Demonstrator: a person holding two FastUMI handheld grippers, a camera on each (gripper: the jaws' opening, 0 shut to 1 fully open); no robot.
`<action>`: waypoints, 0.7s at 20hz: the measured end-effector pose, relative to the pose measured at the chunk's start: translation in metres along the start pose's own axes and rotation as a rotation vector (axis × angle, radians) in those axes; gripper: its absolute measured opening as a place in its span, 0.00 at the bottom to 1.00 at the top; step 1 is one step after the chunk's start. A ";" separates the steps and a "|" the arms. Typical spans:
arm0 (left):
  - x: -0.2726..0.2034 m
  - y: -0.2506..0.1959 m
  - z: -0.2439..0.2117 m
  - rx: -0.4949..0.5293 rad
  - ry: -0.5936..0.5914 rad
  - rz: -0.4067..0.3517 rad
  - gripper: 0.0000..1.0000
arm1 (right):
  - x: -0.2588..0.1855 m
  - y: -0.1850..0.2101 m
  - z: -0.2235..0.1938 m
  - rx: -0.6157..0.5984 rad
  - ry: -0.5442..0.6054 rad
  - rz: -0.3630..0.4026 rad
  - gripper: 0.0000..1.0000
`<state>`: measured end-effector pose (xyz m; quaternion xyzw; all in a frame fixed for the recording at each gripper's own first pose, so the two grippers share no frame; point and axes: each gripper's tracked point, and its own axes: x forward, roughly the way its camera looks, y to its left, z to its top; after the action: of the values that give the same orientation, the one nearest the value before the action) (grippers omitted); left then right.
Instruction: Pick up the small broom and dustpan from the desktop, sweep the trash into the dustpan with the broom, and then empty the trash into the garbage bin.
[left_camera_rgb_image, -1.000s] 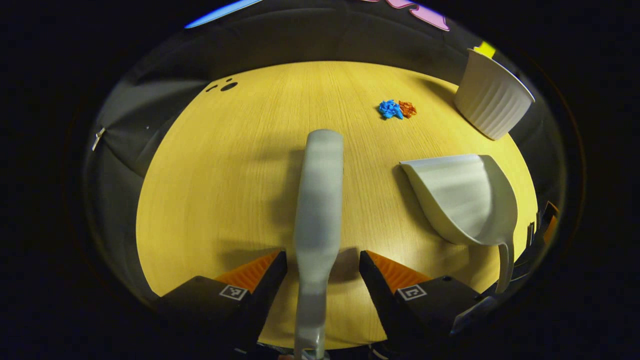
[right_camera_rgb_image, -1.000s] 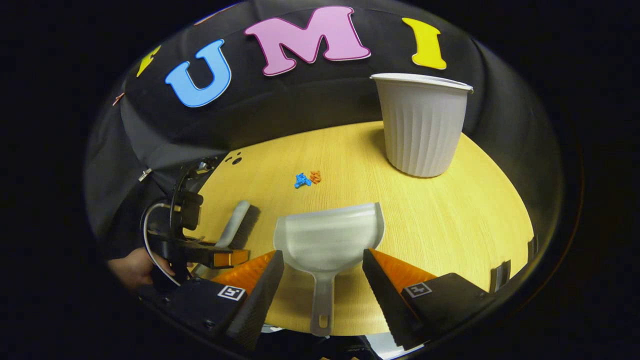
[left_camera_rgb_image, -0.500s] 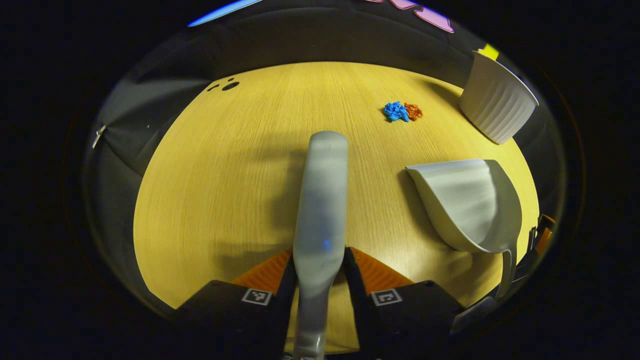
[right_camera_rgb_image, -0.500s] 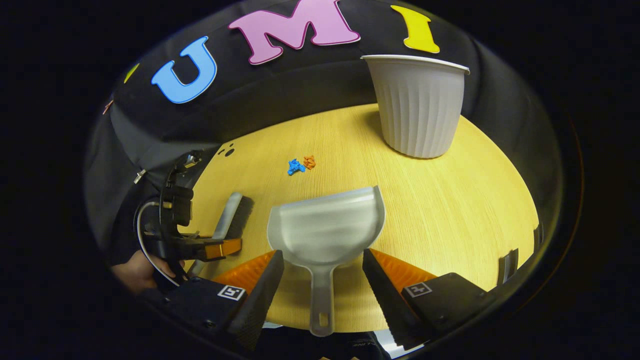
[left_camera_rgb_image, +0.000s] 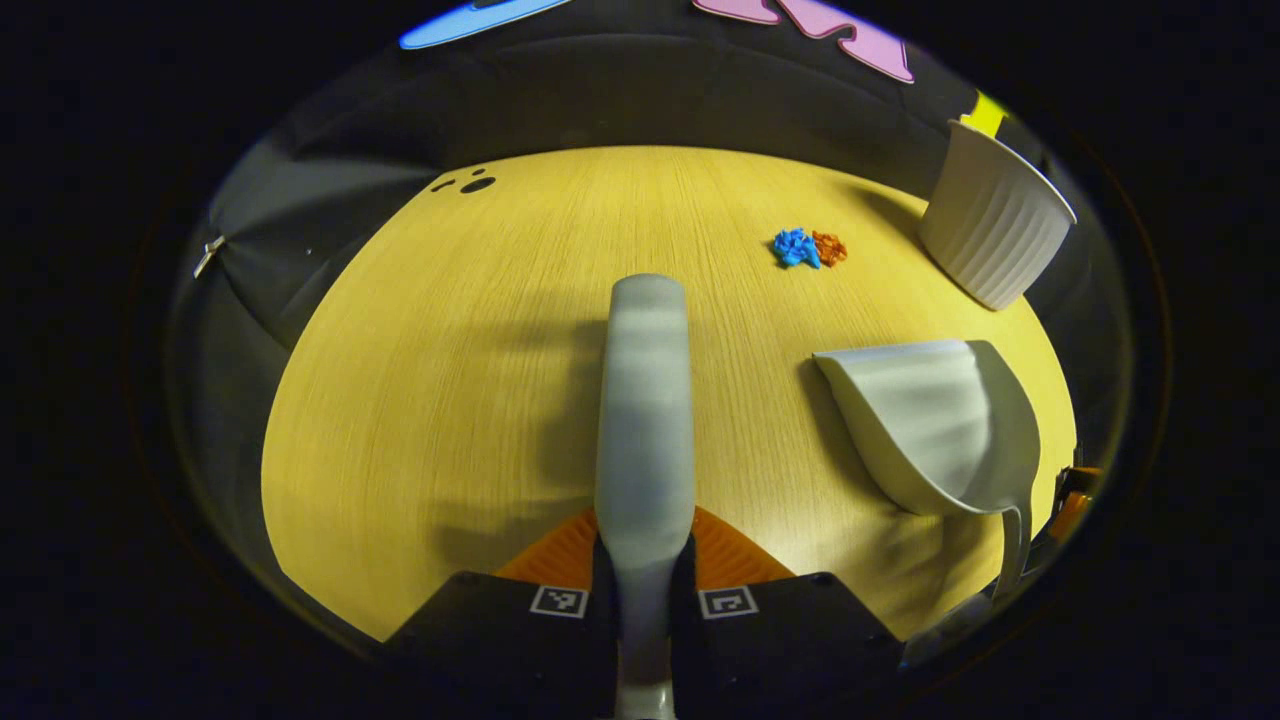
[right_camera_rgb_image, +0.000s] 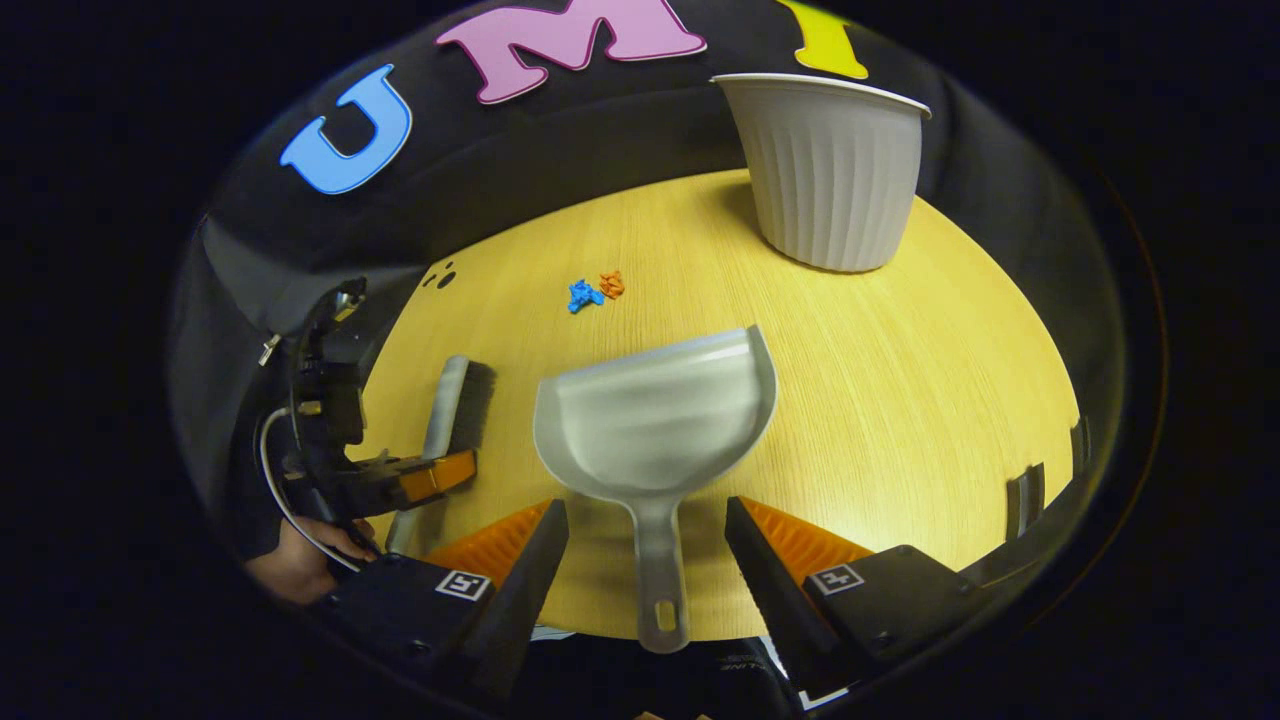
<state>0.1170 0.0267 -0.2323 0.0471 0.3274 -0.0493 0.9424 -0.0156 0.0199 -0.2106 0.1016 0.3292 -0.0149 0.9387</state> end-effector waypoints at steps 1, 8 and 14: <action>-0.003 0.003 -0.002 -0.002 -0.011 0.004 0.25 | 0.000 -0.002 -0.001 0.014 0.013 -0.007 0.99; -0.047 0.009 -0.007 -0.007 -0.087 0.001 0.25 | 0.018 -0.016 -0.021 0.061 0.117 -0.058 0.99; -0.067 0.018 -0.019 -0.031 -0.088 0.023 0.25 | 0.049 -0.013 -0.042 -0.012 0.198 -0.090 0.99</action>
<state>0.0551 0.0513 -0.2040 0.0341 0.2856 -0.0352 0.9571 -0.0040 0.0176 -0.2756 0.0820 0.4247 -0.0447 0.9005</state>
